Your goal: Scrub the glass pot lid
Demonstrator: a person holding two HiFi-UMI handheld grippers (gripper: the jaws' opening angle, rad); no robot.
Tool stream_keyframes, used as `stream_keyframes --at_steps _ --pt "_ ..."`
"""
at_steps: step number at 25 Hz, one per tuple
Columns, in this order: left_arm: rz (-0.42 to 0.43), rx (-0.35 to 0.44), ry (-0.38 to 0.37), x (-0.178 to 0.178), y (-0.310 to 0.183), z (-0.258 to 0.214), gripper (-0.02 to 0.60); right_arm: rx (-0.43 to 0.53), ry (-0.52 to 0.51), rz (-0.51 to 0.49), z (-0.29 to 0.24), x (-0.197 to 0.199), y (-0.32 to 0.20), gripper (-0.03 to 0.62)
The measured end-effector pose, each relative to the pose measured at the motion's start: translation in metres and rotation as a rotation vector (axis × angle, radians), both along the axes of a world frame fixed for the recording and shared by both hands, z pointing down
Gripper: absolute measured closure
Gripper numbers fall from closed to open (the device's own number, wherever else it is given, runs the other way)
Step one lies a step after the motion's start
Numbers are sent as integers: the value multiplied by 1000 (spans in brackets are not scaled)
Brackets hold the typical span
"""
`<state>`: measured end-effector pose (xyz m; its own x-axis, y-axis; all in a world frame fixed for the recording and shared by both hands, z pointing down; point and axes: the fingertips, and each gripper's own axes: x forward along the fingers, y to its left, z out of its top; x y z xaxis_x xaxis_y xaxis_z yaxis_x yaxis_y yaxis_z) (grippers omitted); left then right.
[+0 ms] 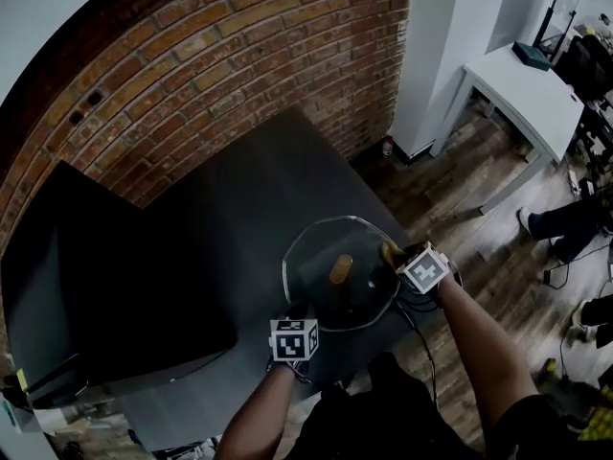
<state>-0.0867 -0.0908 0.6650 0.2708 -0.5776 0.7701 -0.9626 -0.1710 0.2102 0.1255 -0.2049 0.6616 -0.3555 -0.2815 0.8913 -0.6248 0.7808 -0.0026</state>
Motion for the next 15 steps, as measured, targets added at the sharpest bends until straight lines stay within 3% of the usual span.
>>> stream_keyframes --at_steps 15 --pt "168 1 -20 1 1 1 548 41 -77 235 1 -4 70 546"
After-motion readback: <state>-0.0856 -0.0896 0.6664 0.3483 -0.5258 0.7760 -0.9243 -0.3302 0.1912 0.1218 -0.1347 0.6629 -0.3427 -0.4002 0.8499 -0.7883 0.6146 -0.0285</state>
